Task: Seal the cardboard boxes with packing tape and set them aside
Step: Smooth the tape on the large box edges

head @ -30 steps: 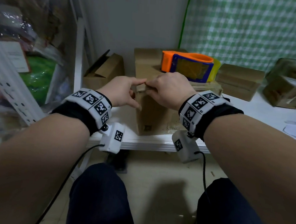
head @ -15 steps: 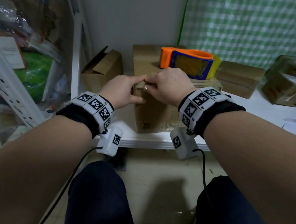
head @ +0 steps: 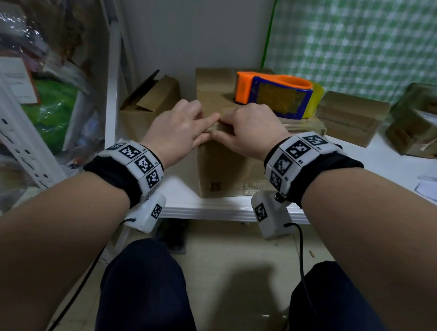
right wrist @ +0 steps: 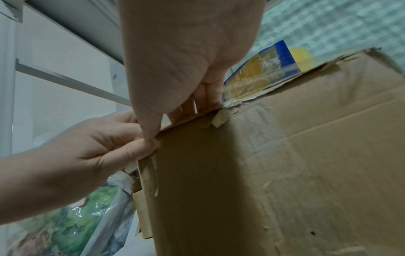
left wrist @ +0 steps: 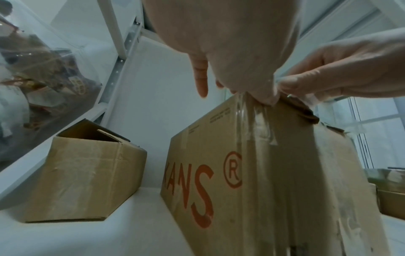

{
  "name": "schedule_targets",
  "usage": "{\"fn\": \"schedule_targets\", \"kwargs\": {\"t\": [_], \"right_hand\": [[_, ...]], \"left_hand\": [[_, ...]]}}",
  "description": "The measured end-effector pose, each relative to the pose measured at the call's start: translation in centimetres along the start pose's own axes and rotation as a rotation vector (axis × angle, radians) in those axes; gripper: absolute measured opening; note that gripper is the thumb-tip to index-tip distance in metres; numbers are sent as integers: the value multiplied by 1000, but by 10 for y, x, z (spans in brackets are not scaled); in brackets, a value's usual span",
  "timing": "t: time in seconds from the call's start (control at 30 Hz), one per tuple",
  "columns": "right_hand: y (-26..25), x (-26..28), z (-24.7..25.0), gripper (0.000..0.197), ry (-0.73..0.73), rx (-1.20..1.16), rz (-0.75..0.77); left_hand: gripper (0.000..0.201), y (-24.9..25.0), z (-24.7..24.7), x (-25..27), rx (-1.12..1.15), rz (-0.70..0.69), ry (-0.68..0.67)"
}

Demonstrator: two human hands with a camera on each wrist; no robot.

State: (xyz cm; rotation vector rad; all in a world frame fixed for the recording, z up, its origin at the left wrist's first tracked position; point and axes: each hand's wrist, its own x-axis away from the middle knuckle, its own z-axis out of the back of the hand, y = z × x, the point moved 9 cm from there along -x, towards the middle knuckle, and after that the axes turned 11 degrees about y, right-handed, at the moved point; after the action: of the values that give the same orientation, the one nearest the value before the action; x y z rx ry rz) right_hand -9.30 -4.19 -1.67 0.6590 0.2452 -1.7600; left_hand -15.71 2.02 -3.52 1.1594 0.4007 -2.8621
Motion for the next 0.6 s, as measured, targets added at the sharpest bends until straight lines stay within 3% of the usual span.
{"fn": "schedule_targets", "kwargs": {"t": [0.13, 0.3, 0.37, 0.43, 0.5, 0.6], "right_hand": [[2, 2, 3, 45, -22, -33, -3], [10, 3, -2, 36, -79, -72, -46], [12, 4, -3, 45, -114, -113, -61], [15, 6, -2, 67, -158, -181, -88], [22, 8, 2, 78, -182, -292, -176], [42, 4, 8, 68, -141, -415, -353]], "left_hand": [[43, 7, 6, -1, -30, -86, 45], [43, 12, 7, -3, -75, -118, 1], [47, 11, 8, -2, -48, -97, -25], [56, 8, 8, -4, -20, -63, -70], [64, 1, 8, -10, 71, 51, -133], [51, -13, 6, -24, 274, 349, -165]]}}
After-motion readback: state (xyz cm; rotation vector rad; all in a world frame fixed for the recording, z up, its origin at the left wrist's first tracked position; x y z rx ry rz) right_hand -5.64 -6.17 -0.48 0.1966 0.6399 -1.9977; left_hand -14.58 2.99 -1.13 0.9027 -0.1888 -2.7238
